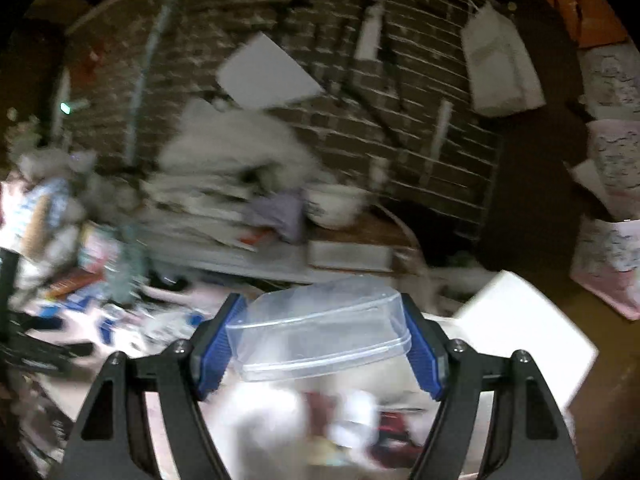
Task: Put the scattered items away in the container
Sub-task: 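Lift the clear container with the right tool over the white box, then lower the container into the white box and open the right tool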
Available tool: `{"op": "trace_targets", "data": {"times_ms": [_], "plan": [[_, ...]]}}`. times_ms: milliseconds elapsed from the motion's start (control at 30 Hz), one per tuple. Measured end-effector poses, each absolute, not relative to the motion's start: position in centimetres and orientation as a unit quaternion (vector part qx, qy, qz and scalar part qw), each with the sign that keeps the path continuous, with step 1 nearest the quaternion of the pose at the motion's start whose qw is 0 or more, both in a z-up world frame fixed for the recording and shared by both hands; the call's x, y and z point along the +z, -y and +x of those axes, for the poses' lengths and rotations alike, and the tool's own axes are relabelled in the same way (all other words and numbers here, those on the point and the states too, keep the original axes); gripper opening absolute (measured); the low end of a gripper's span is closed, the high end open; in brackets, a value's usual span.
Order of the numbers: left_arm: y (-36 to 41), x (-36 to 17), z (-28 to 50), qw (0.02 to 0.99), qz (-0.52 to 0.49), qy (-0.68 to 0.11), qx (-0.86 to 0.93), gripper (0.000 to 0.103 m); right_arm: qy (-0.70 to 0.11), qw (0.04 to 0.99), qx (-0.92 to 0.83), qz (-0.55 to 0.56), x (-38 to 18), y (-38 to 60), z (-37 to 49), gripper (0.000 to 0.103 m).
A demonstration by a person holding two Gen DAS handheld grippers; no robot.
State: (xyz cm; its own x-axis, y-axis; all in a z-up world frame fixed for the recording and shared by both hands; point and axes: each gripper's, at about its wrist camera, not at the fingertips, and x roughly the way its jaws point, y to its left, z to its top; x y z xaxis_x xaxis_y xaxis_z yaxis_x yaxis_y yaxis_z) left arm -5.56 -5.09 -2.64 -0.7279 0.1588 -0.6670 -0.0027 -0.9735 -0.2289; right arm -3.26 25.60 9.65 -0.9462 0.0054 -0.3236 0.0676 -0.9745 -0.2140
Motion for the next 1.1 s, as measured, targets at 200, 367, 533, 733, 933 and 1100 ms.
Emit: {"op": "trace_targets", "data": {"times_ms": [200, 367, 533, 733, 933, 1100], "plan": [[4.3, -2.6, -5.8, 0.046, -0.37, 0.094, 0.923, 0.096, -0.126, -0.006, -0.96, 0.252, 8.2, -28.9, -5.9, 0.073], [3.9, -2.6, -5.9, 0.048, -0.373, 0.089, 0.922, 0.096, -0.133, -0.007, -0.948, 0.288, 6.7, -29.7, -6.9, 0.073], [3.5, -2.7, -5.9, 0.049, -0.377, 0.083, 0.921, 0.096, -0.125, -0.008, -0.946, 0.3, 6.4, -30.1, -7.3, 0.073], [3.5, -2.7, -5.9, 0.049, -0.377, 0.082, 0.921, 0.096, -0.133, -0.018, -0.944, 0.301, 6.2, -30.4, -7.1, 0.08], [3.1, -2.7, -5.9, 0.051, -0.38, 0.078, 0.92, 0.096, -0.136, -0.02, -0.943, 0.304, 6.3, -30.5, -6.9, 0.081], [2.9, -2.8, -5.9, 0.05, -0.383, 0.074, 0.919, 0.096, -0.137, -0.02, -0.944, 0.3, 6.6, -30.6, -6.6, 0.081]]}}
